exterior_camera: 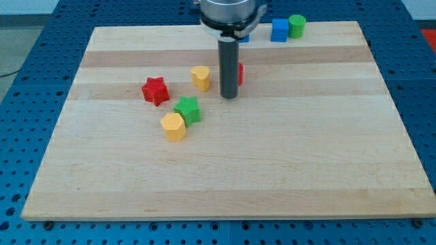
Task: Move the red circle closer to the blue triangle
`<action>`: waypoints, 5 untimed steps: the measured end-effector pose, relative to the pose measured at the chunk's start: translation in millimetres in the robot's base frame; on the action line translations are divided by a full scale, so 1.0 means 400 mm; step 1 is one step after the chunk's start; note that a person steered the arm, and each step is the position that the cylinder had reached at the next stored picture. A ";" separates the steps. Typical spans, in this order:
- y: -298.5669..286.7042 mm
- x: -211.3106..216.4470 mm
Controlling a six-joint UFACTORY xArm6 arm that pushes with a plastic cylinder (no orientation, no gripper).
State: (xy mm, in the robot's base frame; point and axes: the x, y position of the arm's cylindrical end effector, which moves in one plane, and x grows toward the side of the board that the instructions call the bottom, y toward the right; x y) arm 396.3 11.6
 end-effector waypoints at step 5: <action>0.031 -0.192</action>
State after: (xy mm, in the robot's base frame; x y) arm 319.3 24.1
